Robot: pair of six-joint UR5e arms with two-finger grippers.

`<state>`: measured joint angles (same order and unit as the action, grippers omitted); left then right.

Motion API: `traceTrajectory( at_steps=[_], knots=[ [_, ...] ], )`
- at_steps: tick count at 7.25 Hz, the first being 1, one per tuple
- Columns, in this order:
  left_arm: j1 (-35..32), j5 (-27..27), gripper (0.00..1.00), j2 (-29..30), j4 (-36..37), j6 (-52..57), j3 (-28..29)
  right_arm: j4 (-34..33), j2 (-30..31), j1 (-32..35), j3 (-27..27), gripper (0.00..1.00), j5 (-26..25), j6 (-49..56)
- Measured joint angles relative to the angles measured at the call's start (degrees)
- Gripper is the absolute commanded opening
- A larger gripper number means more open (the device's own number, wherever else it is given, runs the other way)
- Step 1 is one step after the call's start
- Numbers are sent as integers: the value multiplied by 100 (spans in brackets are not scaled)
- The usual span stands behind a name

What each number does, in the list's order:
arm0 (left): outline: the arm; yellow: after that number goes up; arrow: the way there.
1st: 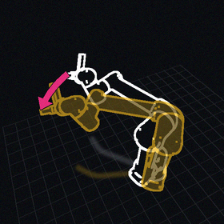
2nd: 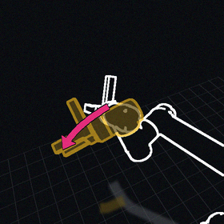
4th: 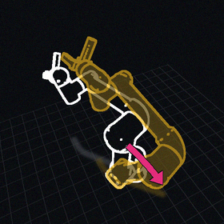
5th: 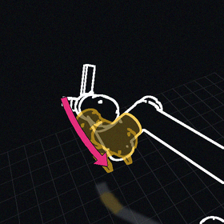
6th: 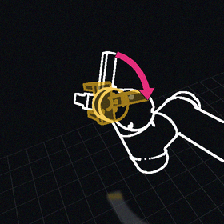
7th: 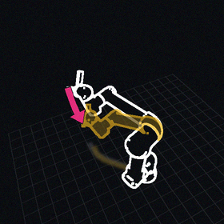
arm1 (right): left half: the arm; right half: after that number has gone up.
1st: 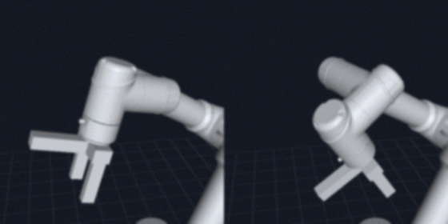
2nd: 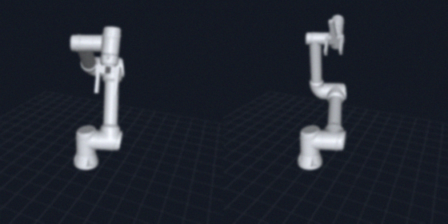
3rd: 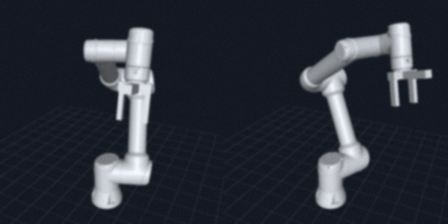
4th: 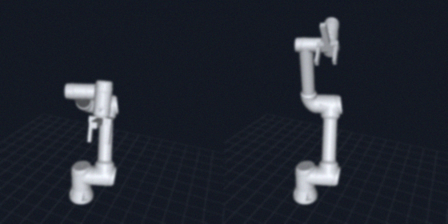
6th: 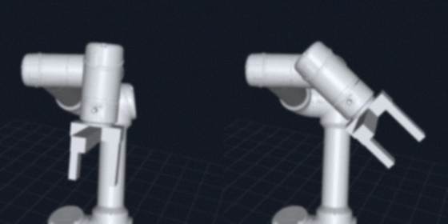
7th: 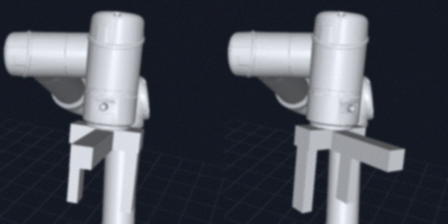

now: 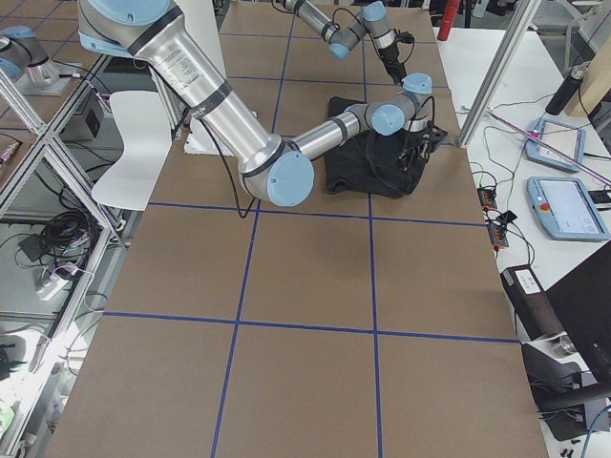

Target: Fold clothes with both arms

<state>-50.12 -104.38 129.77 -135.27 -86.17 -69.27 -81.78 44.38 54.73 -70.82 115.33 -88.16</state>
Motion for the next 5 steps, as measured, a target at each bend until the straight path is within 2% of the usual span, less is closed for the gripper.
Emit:
traceTrajectory(
  at_steps=[1,2,3,4,5],
  knots=[
    [-23,-13,77,2,-2,-3,-25,6,138,-24,-267,100,-6,-68],
    [-34,-18,77,2,4,-4,-46,23,580,-154,-893,100,-62,-261],
    [-38,-20,77,-4,7,-5,-56,139,1240,-420,-1716,100,-257,-615],
    [-40,-21,77,-7,9,-5,-58,424,1817,-742,-2309,100,-567,-1043],
    [-41,-21,77,-6,12,-7,-60,833,2312,-1071,-2653,100,-891,-1470]
  ],
)
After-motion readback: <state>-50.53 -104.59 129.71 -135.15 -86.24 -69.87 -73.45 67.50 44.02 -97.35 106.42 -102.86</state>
